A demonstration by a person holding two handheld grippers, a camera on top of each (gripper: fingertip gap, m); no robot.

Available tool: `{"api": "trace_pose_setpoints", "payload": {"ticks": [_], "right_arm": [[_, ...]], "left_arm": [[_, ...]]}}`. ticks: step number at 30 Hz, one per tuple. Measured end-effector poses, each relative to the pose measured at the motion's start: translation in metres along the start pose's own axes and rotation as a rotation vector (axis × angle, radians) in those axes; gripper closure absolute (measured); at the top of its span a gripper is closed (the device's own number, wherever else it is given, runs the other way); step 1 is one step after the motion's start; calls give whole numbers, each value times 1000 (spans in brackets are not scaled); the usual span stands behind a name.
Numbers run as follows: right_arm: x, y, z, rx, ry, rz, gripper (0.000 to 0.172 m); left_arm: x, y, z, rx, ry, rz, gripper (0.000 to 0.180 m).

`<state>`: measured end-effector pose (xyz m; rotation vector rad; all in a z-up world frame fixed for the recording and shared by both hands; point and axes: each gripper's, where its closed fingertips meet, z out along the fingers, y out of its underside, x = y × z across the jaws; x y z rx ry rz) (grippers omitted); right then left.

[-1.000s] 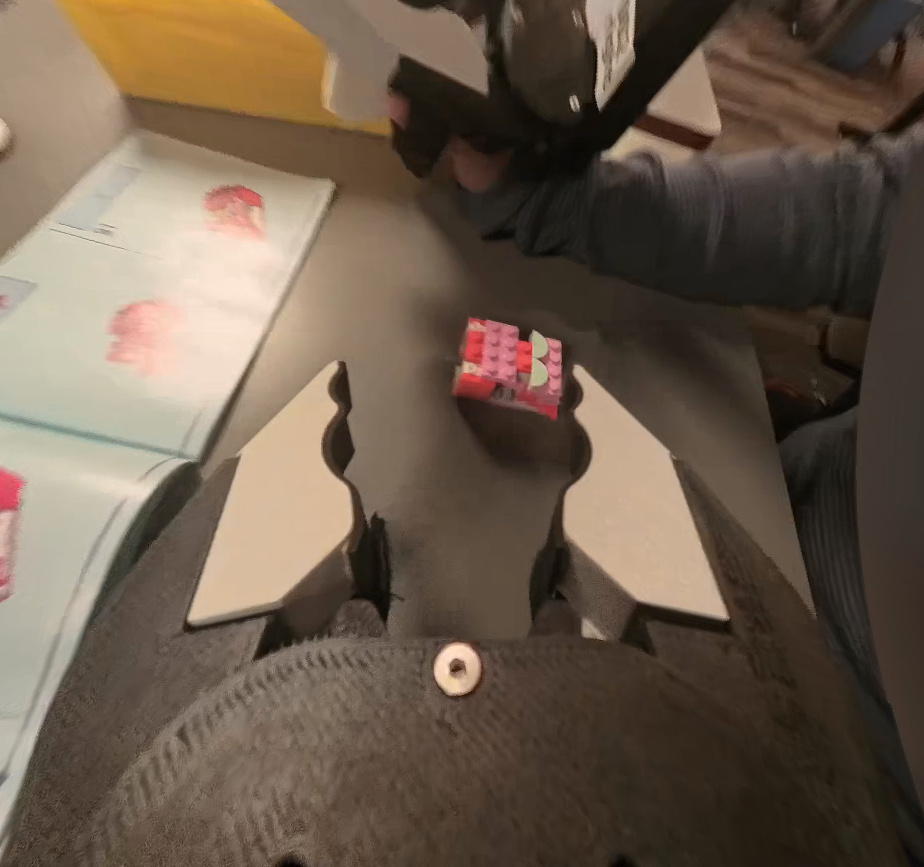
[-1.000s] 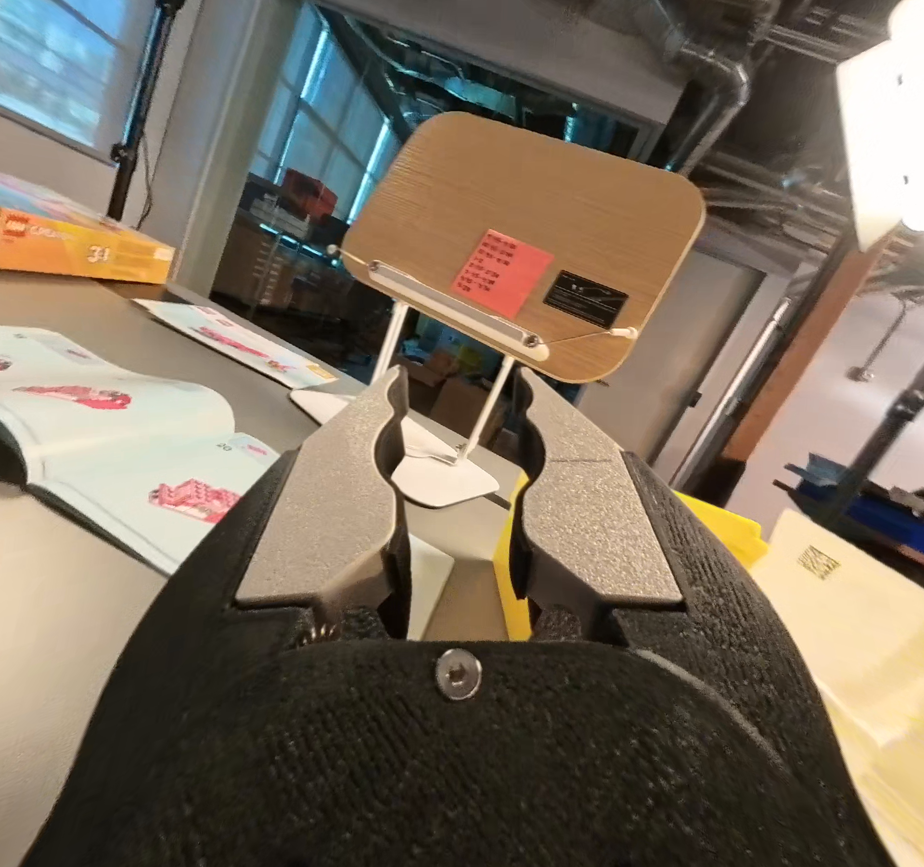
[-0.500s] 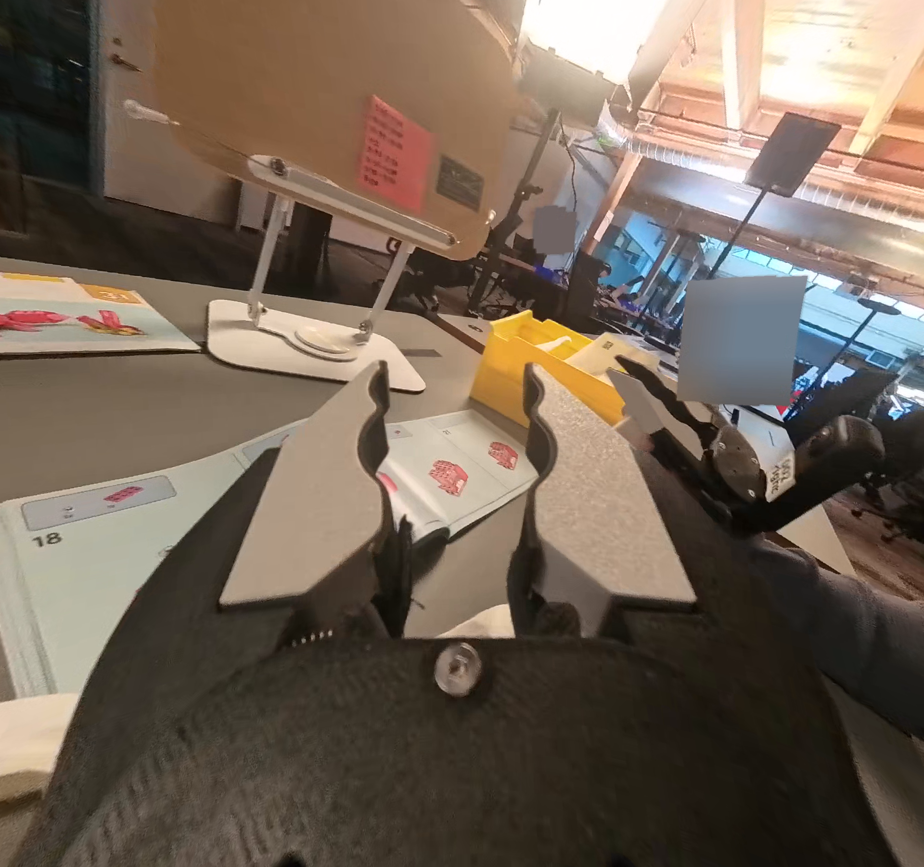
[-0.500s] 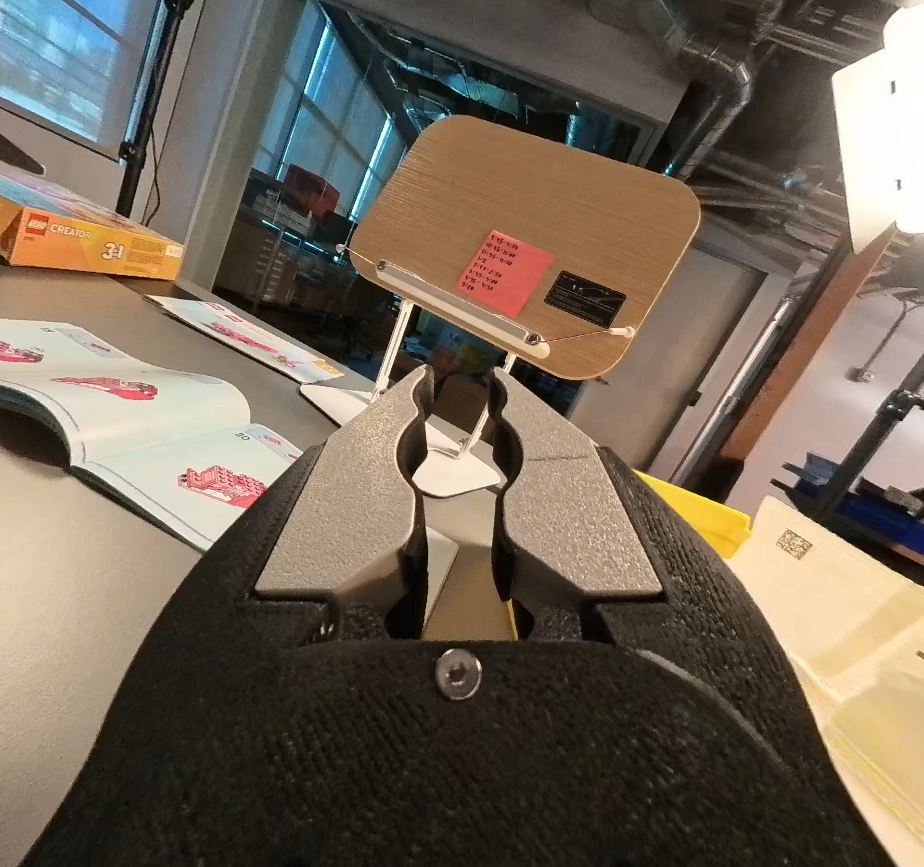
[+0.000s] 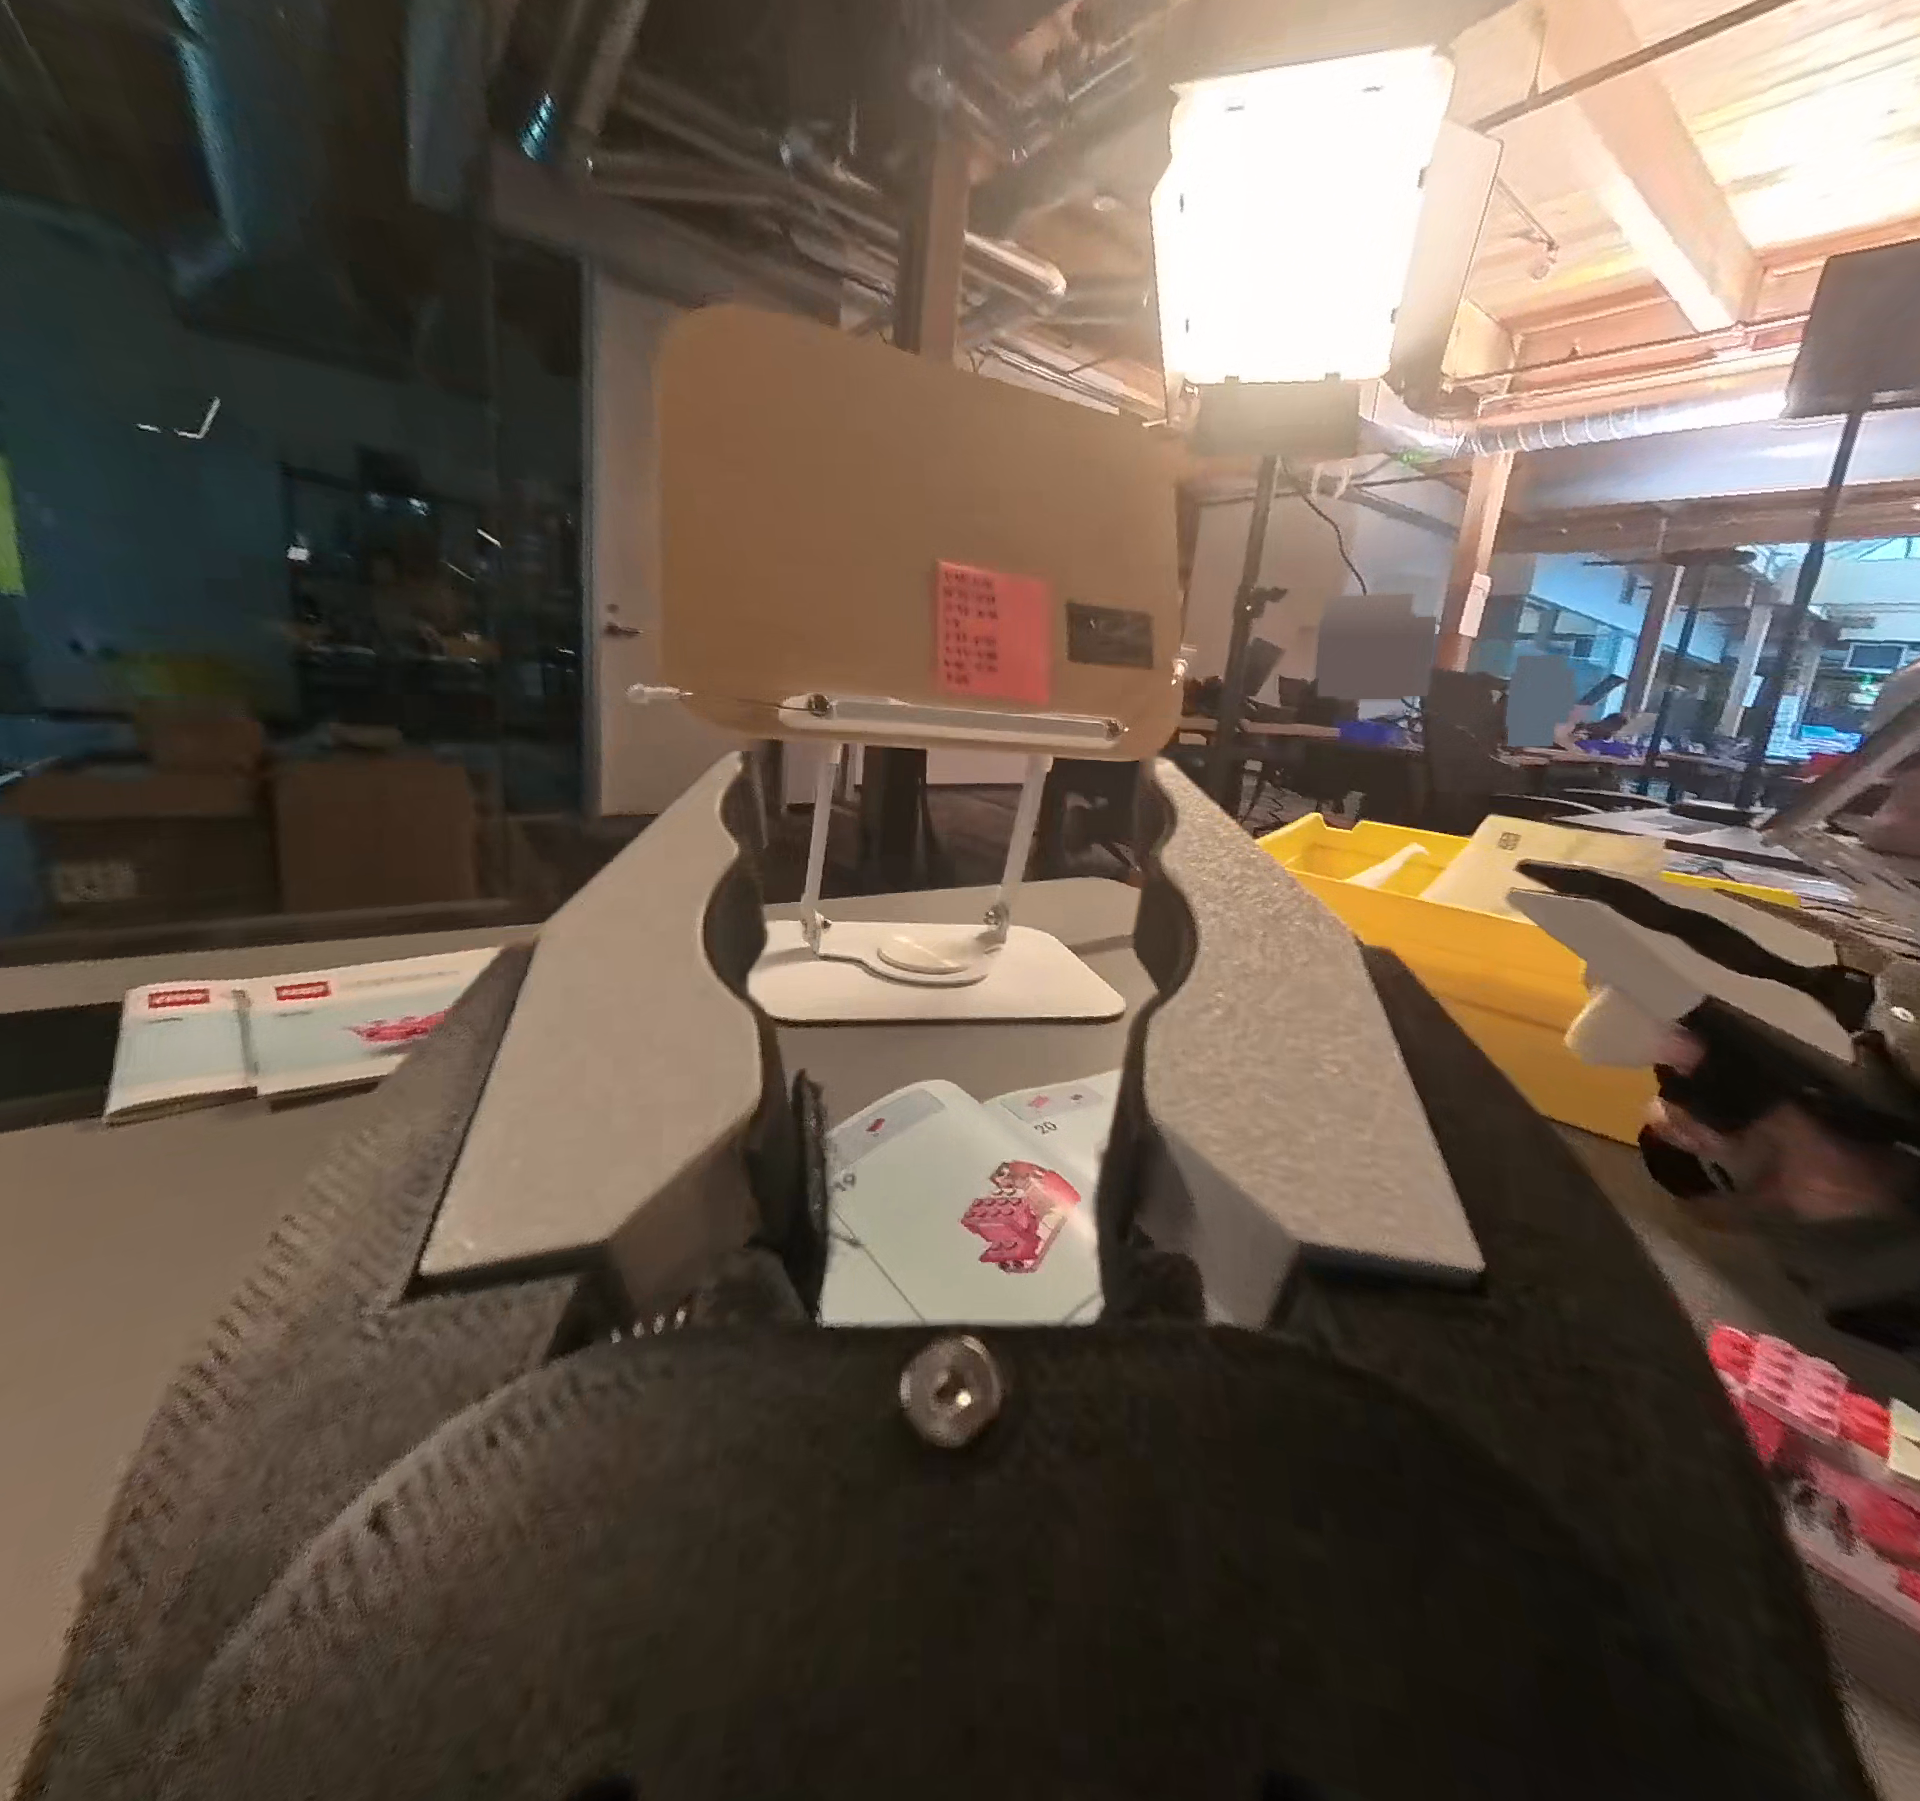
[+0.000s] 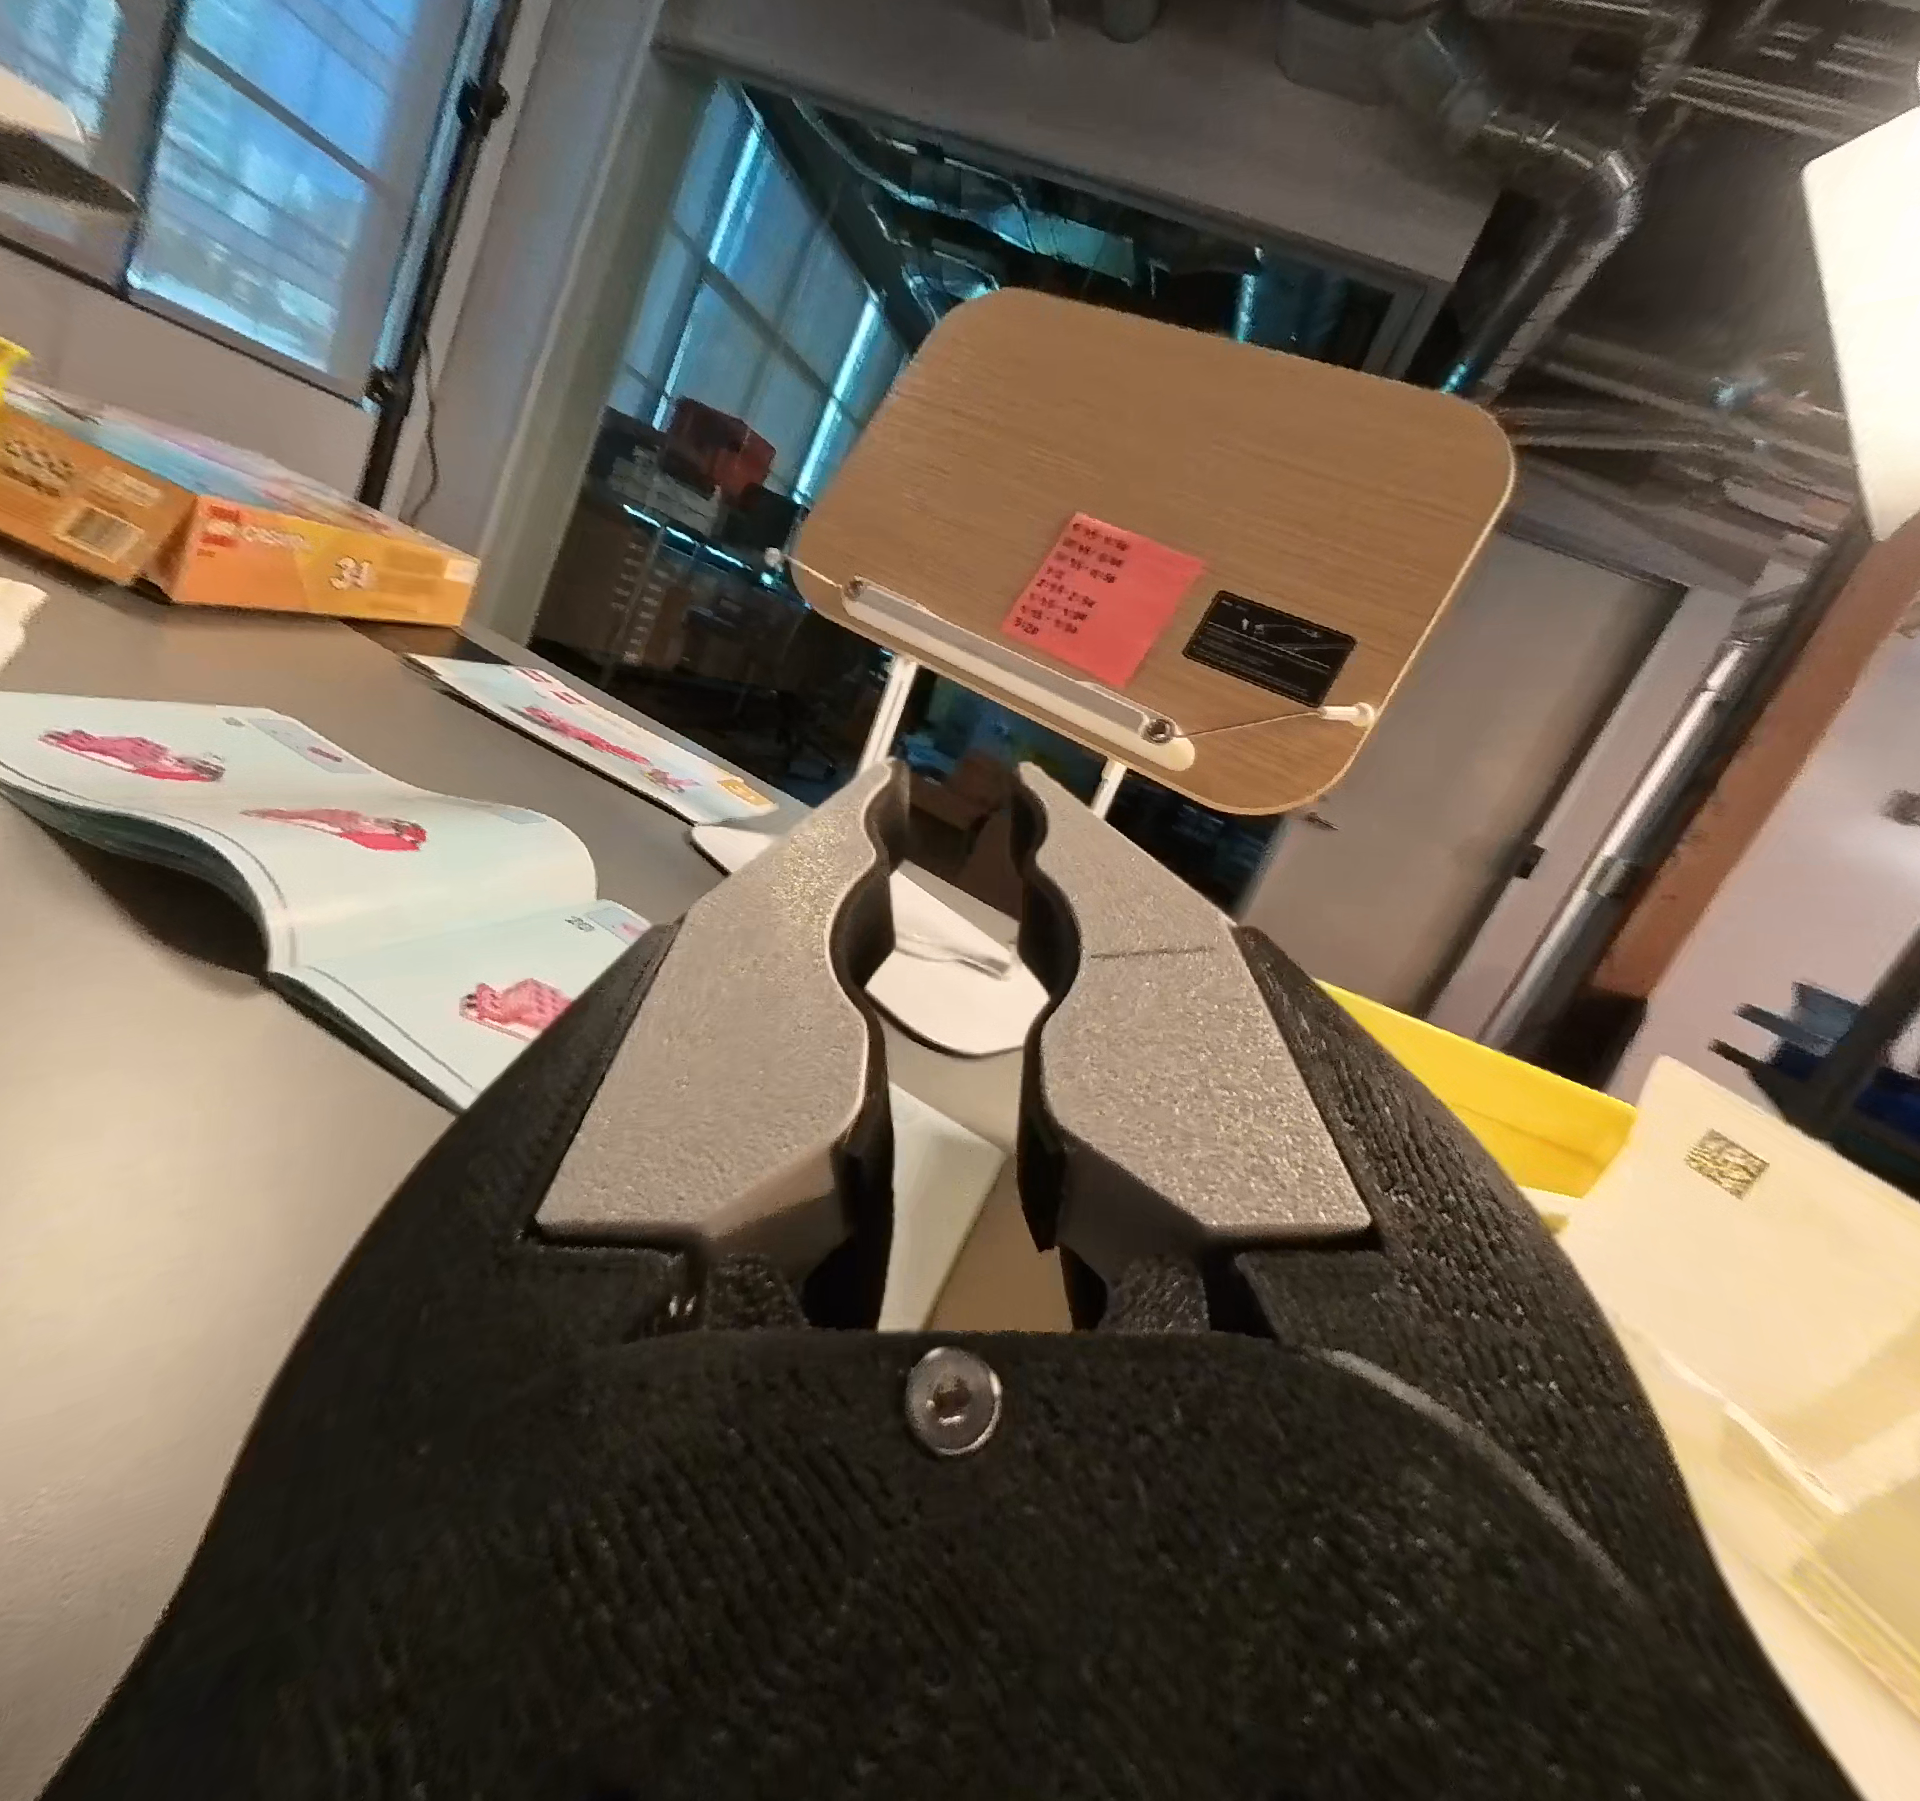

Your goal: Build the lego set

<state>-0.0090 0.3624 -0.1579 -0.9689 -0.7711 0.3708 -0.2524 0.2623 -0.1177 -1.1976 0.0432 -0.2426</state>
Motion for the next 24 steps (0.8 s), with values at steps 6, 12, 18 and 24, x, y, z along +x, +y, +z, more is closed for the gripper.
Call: {"api": "trace_pose_setpoints", "payload": {"ticks": [6, 12, 18, 24], "right_arm": [[6, -8, -6, 45, -7, 105, 155], [5, -6, -4, 34, -10, 104, 155], [1, -6, -3, 35, -31, 103, 156], [2, -5, -3, 34, -32, 121, 156]], "left_arm": [[-7, -5, -3, 20, -17, 48, 107], [-48, -10, -22, -65, -188, 318, 113], [-62, -11, -31, -82, -186, 42, 133], [-54, -9, -29, -88, -143, 49, 151]]}}
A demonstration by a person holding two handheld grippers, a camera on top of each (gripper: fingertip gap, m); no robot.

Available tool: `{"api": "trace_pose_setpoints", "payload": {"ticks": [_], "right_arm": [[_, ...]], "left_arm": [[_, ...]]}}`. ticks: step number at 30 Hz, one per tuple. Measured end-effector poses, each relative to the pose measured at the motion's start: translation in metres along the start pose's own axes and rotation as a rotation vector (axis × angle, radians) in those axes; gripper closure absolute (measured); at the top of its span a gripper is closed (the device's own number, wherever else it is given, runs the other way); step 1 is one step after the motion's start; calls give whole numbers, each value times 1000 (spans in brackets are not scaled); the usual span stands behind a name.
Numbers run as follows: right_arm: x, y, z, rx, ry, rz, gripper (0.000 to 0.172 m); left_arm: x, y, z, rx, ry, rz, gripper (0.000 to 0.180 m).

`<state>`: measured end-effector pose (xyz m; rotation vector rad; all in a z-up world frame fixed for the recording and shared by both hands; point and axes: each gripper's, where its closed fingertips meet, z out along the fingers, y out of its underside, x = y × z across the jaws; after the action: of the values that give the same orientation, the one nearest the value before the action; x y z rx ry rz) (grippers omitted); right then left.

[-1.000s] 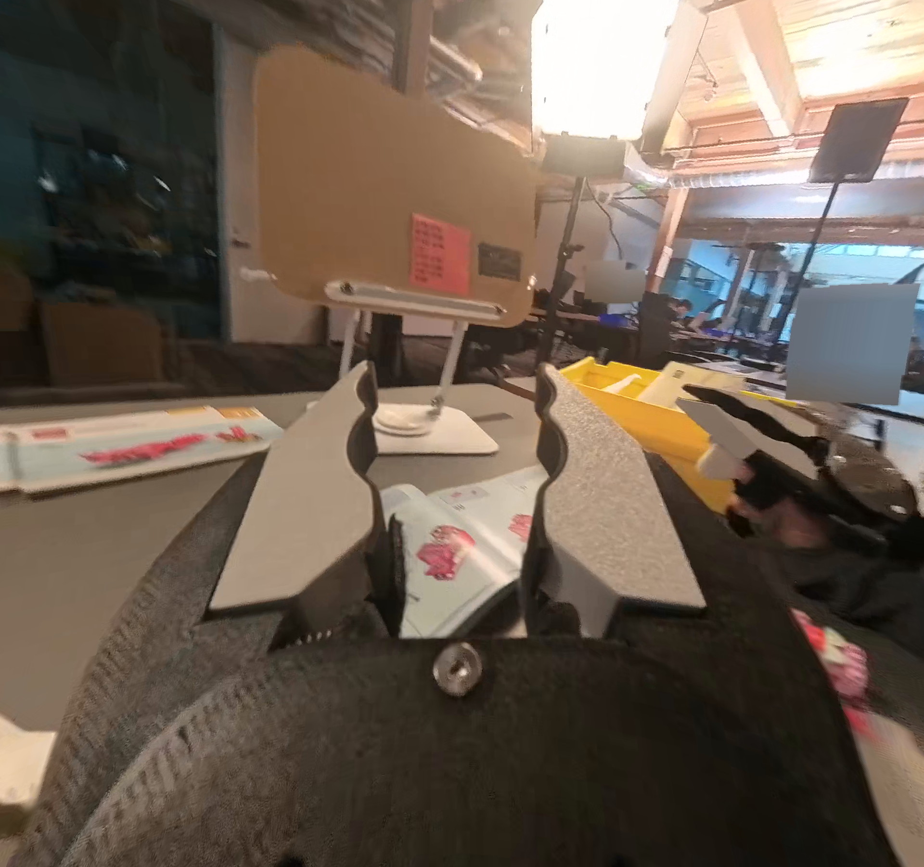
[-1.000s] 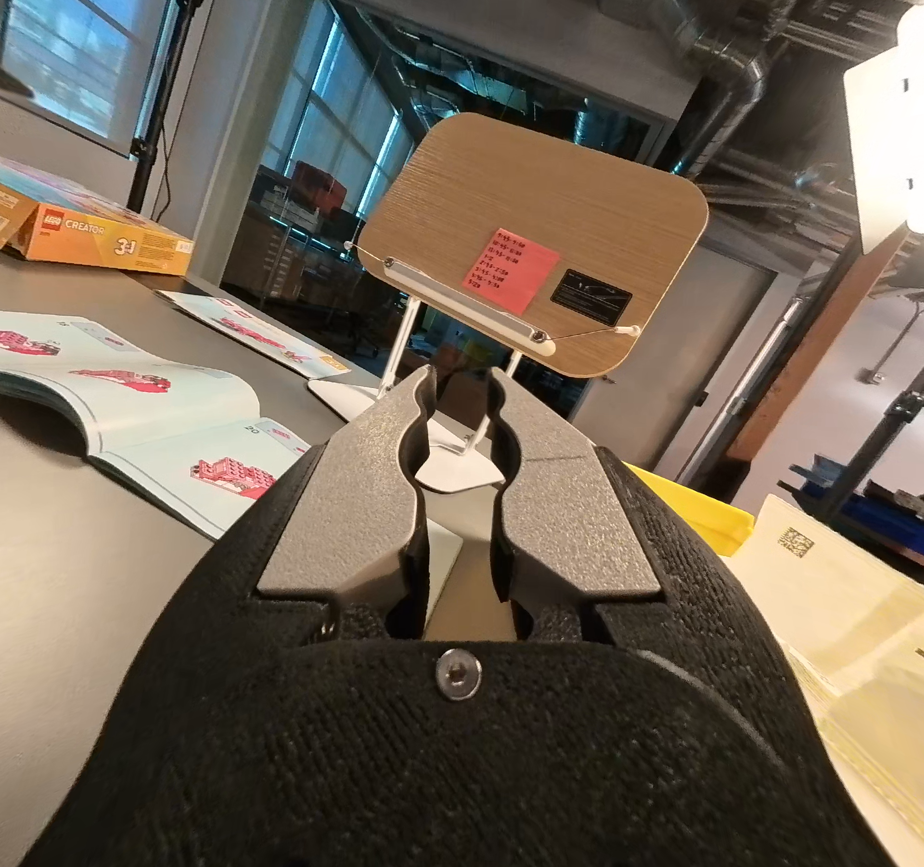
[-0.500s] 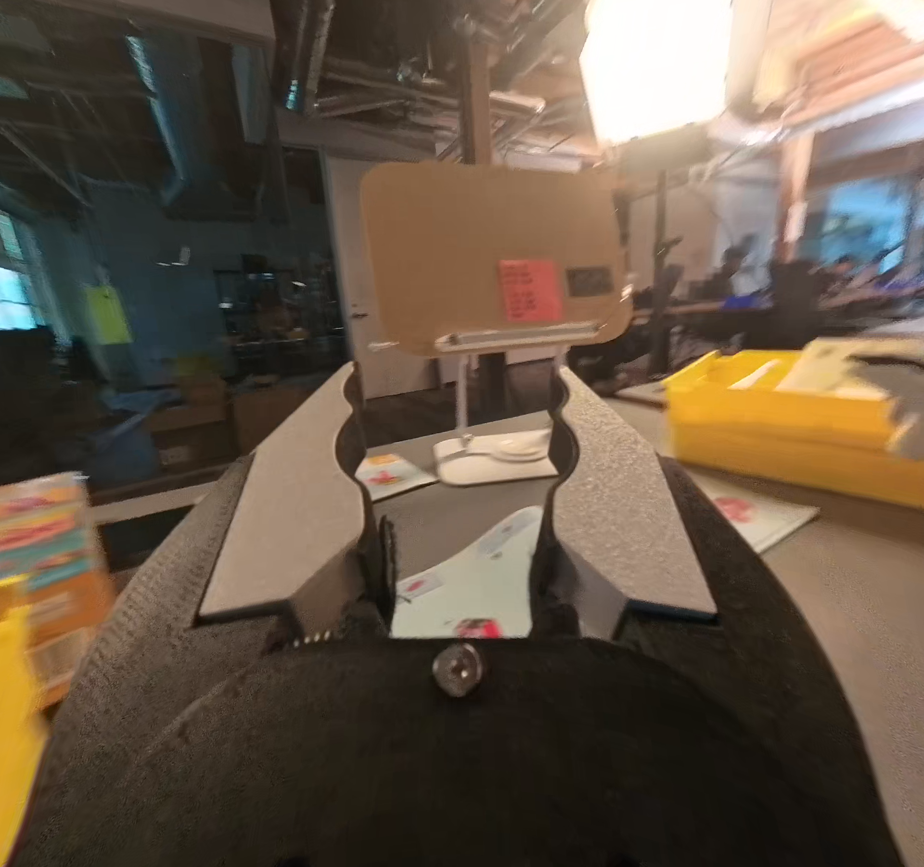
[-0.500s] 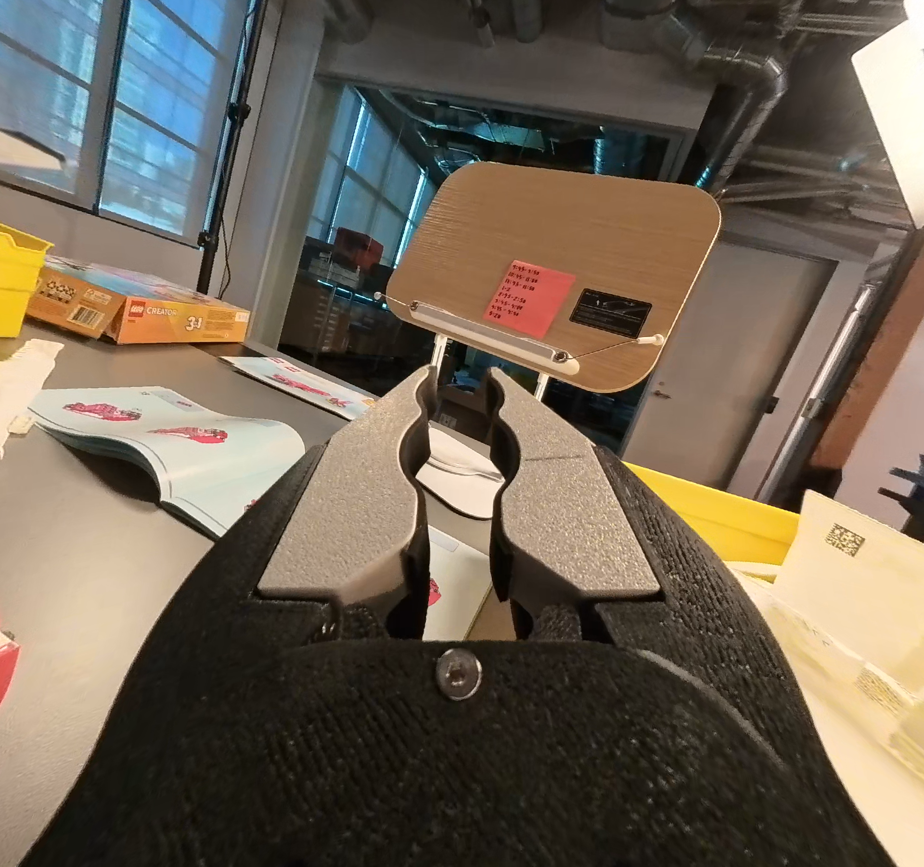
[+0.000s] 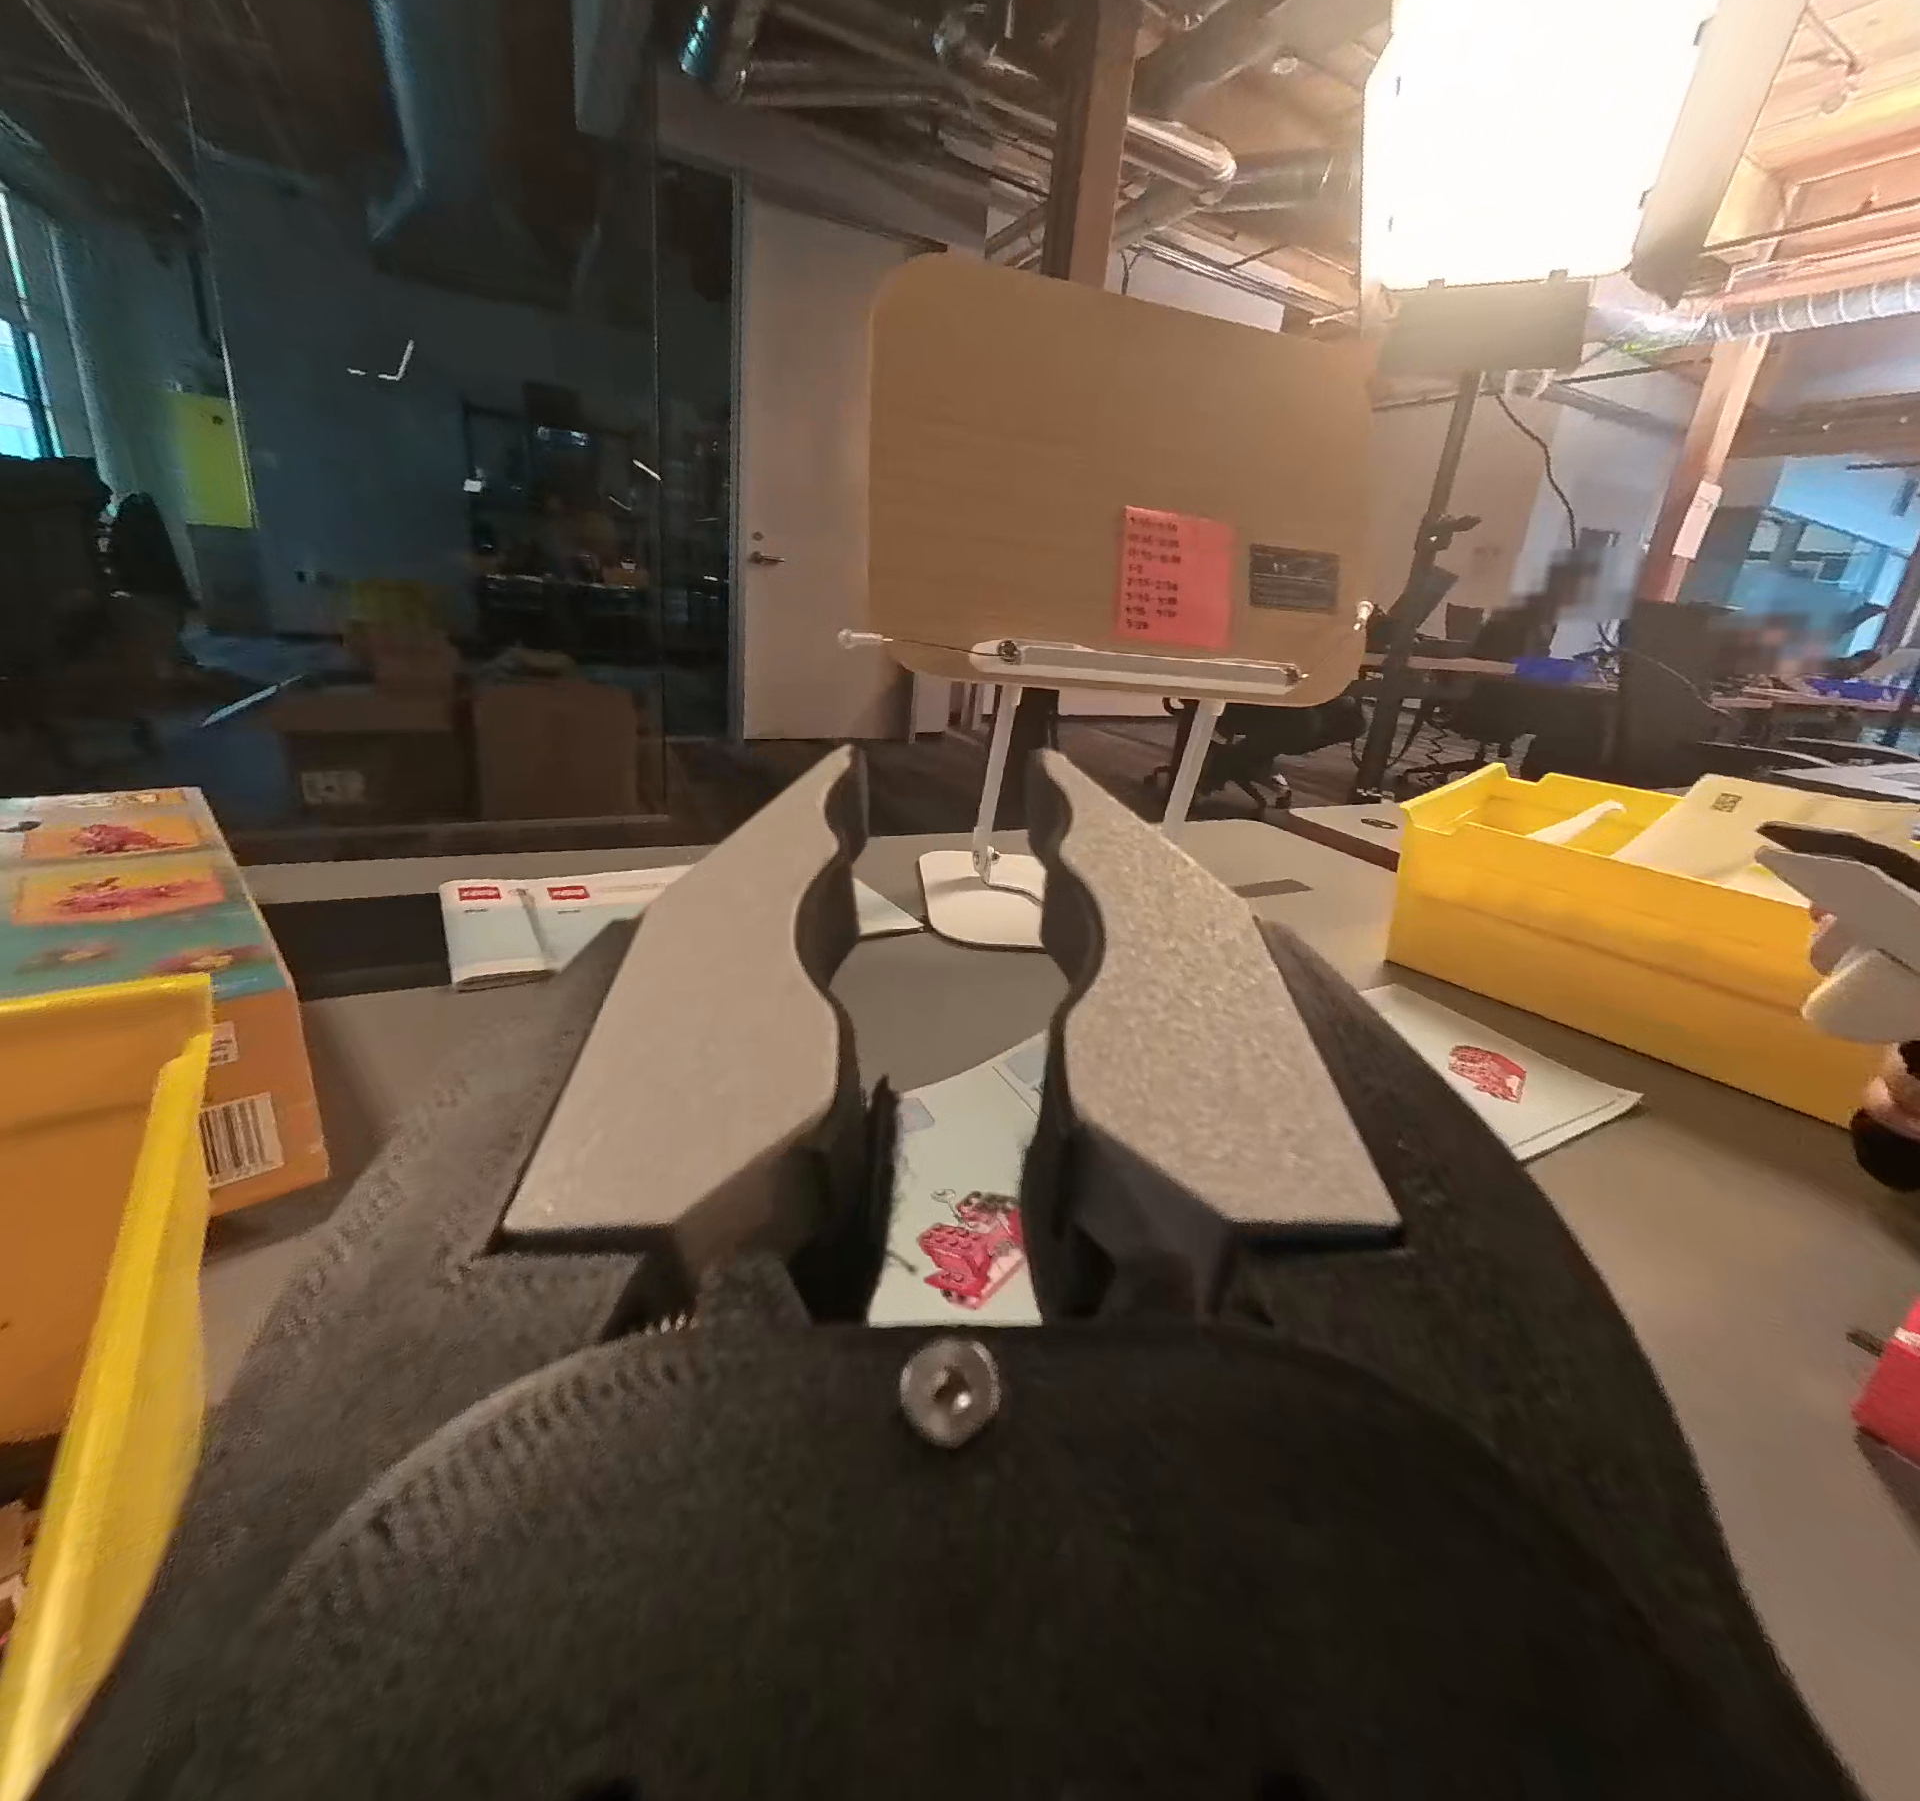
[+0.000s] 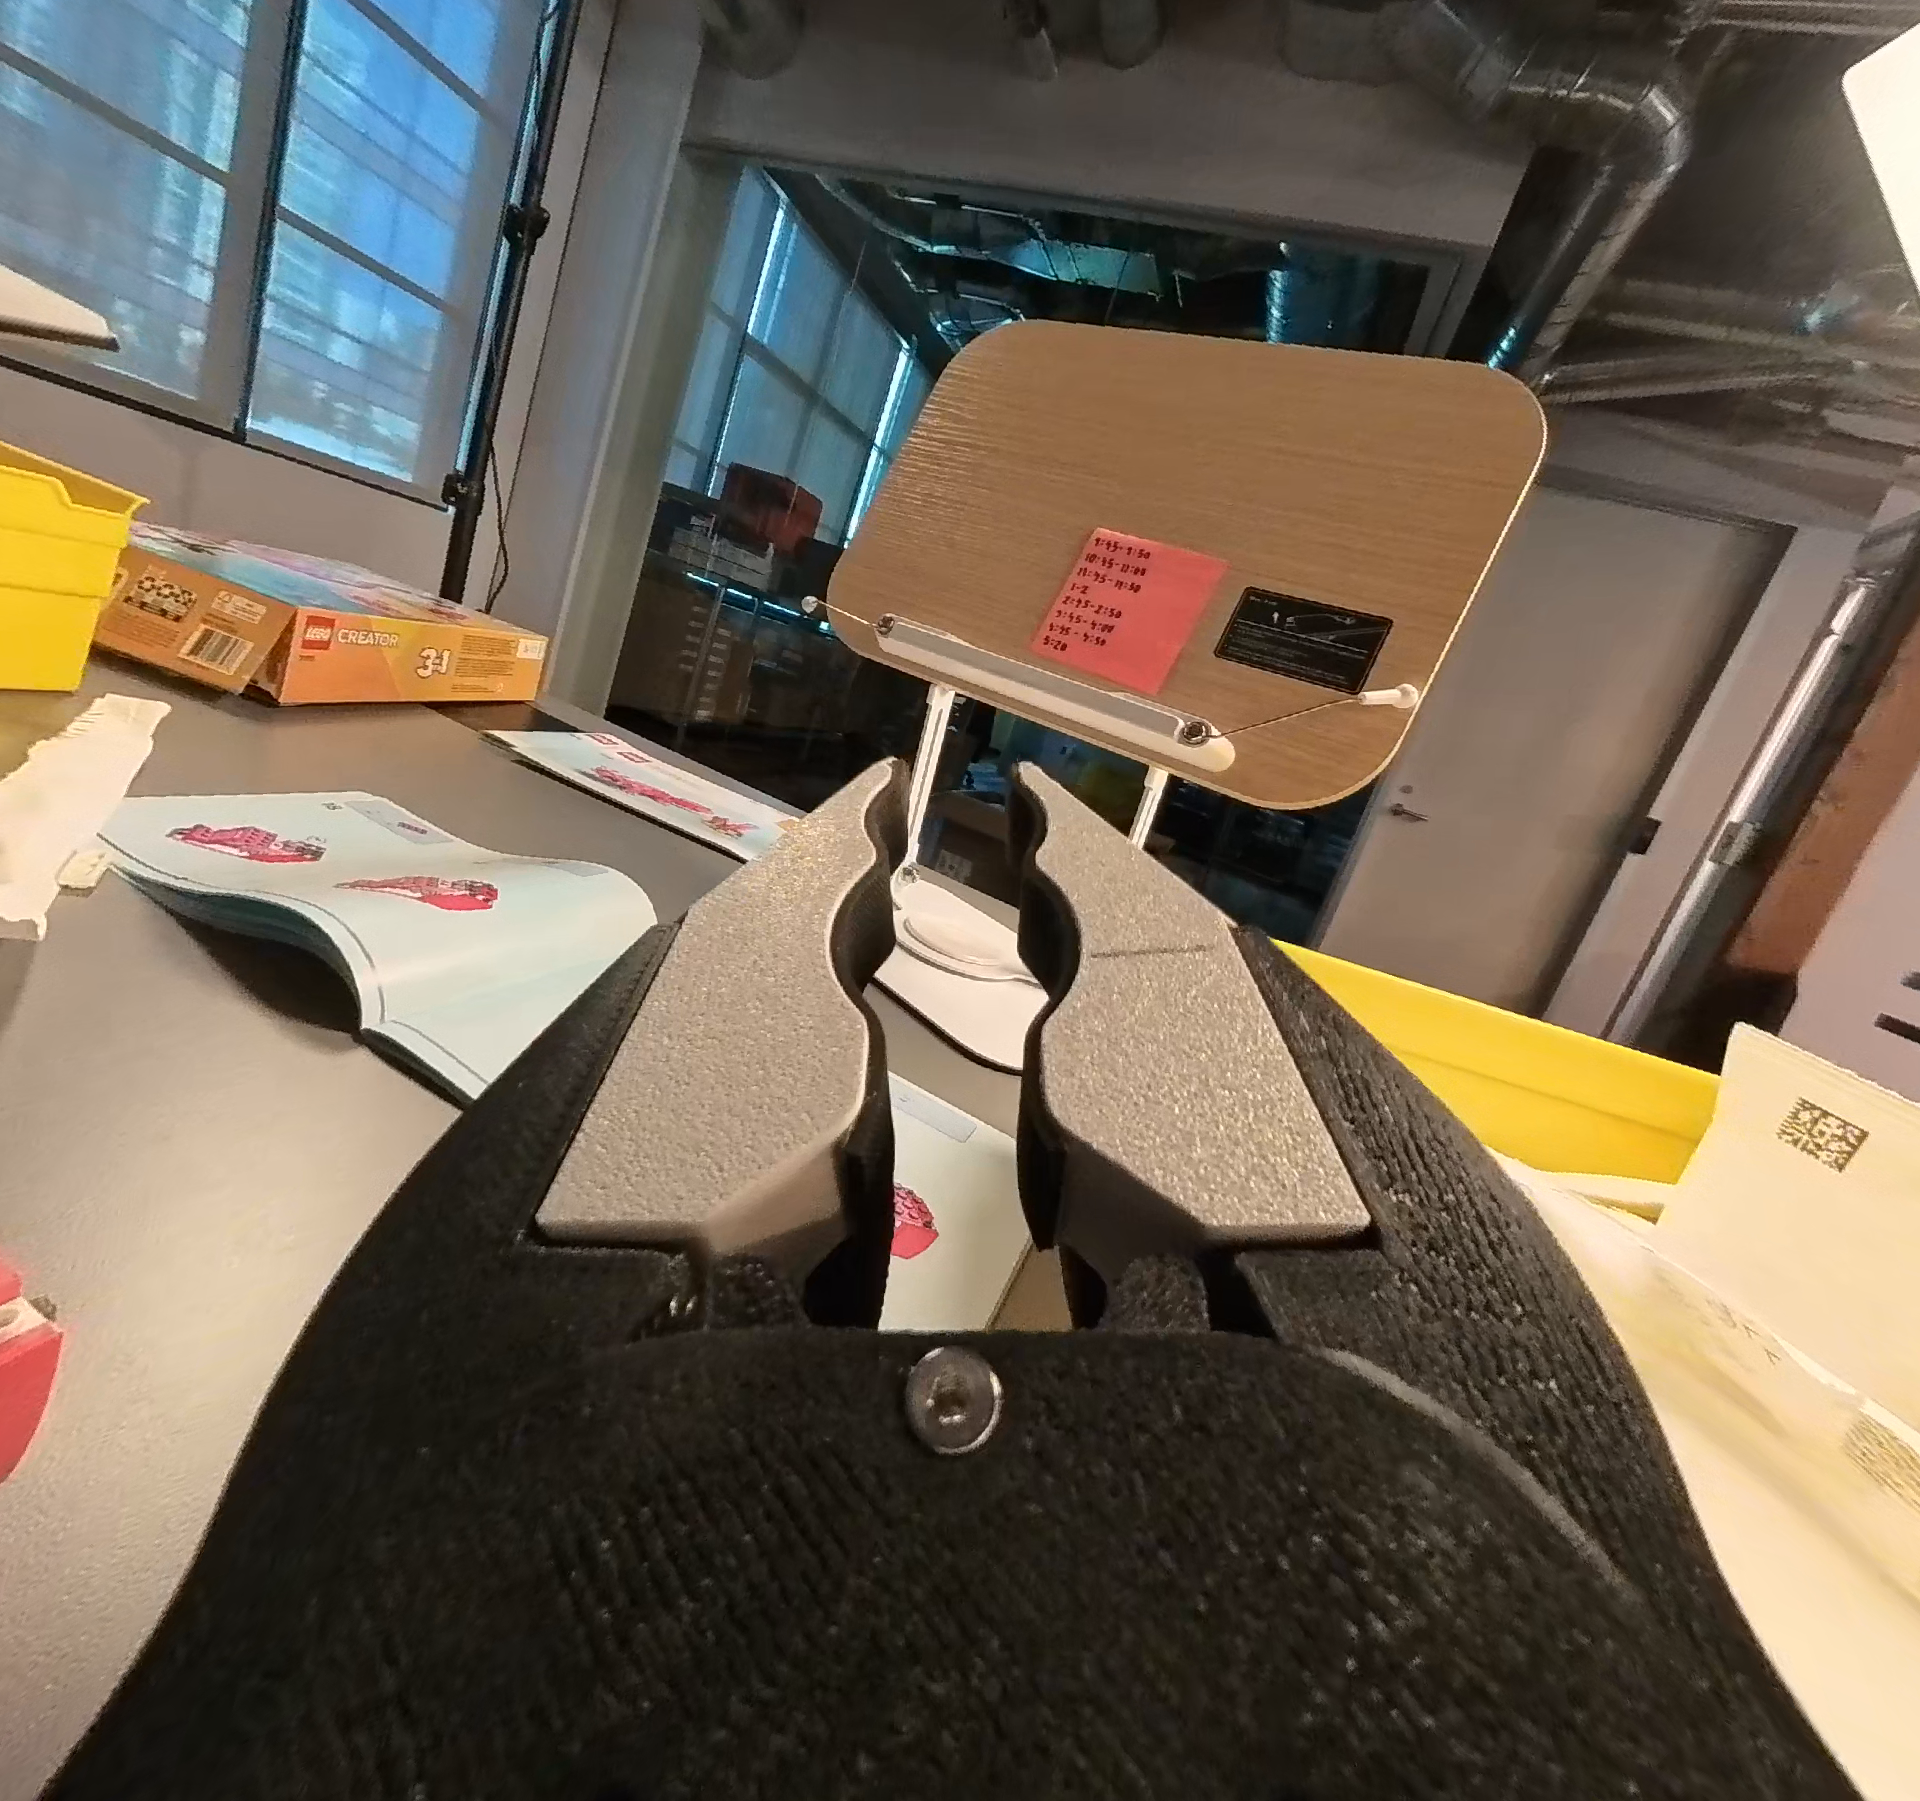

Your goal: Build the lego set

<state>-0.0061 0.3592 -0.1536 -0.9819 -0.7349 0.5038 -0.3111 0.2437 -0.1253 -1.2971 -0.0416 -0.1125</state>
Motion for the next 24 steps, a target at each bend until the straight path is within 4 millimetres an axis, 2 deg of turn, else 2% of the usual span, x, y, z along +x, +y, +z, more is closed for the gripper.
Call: {"api": "trace_pose_setpoints", "payload": {"ticks": [5, 15, 24], "right_arm": [[0, 2, 1, -10, 6, -11, 157], [25, 2, -4, -21, 144, -34, 165], [24, 6, -3, -43, 149, -50, 169]], "left_arm": [[11, 7, 2, -52, 66, -76, 164], [17, 12, 6, -68, 82, -72, 164], [16, 9, 4, -45, 74, -63, 165]]}}
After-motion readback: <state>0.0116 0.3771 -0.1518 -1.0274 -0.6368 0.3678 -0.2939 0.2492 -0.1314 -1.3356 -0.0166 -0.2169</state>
